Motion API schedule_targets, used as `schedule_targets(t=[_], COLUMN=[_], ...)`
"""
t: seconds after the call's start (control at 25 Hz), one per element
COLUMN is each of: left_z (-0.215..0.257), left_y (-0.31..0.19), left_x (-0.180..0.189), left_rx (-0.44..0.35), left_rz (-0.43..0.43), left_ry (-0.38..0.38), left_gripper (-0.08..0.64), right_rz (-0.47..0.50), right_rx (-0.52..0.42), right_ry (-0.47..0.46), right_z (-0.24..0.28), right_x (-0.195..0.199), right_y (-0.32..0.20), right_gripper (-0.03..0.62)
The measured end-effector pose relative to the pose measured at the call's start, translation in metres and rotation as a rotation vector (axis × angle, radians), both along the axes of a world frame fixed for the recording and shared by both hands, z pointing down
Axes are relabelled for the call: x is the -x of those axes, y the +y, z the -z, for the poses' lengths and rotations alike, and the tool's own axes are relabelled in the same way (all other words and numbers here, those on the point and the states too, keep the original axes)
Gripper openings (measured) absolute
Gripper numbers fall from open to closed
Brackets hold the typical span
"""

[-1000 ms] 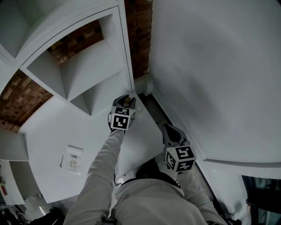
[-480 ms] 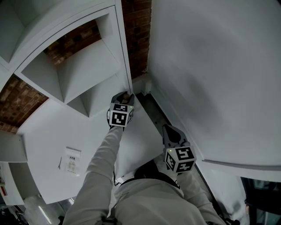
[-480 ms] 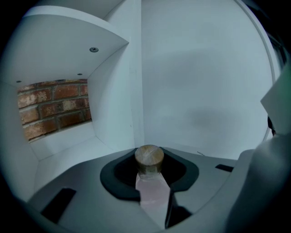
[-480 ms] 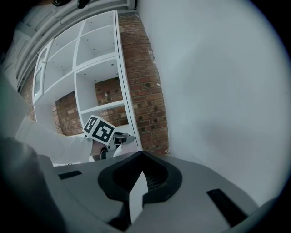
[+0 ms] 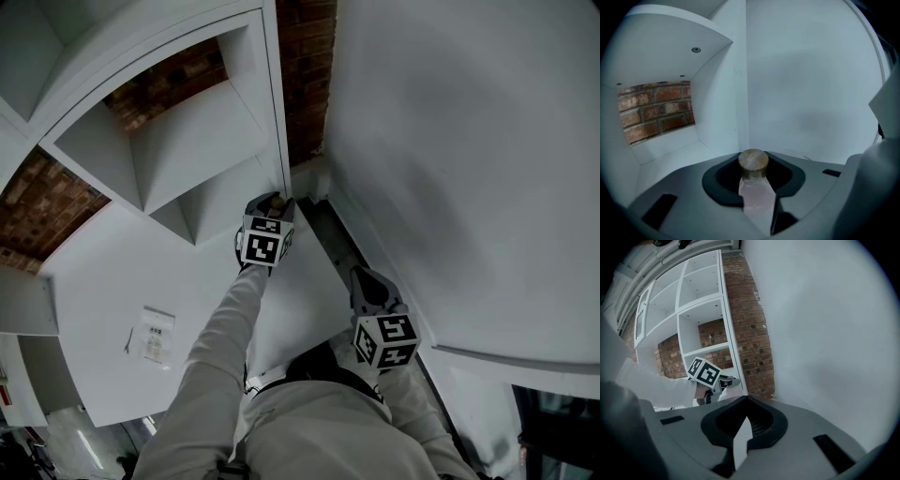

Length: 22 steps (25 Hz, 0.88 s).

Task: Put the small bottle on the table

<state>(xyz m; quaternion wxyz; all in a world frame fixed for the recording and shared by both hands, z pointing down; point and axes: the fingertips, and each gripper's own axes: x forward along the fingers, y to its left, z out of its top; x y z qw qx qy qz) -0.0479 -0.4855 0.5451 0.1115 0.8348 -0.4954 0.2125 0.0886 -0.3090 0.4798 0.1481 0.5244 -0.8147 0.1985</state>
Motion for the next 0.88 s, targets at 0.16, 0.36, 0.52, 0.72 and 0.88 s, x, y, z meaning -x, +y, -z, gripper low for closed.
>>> schedule_targets(t=[0.16, 0.36, 0.52, 0.72, 0.88], left_z=[-0.003, -0.001, 0.004, 0.010, 0.009], left_y=[0.003, 0.009, 0.017, 0.036, 0.055], left_x=[0.001, 0.004, 0.009, 0.019, 0.026], left_rx=[0.025, 0.029, 0.028, 0.026, 0.031], left_rz=[0.003, 0.019, 0.033, 0.060, 0.068], left_ry=[0.007, 0.021, 0.044, 0.083, 0.102], left_gripper=[0.176, 0.224, 0.233, 0.233, 0.232], right_rz=[-0.004, -0.012, -0.009, -0.005, -0.001], right_rx=[0.007, 0.015, 0.011, 0.006, 0.001], right_ry=[-0.007, -0.011, -0.010, -0.009, -0.011], right_z=[-0.001, -0.003, -0.002, -0.002, -0.001], right_x=[0.000, -0.002, 0.000, 0.004, 0.009], right_y=[0.003, 0.009, 0.013, 0.020, 0.024], right_gripper=[0.028, 0.028, 0.028, 0.028, 0.028])
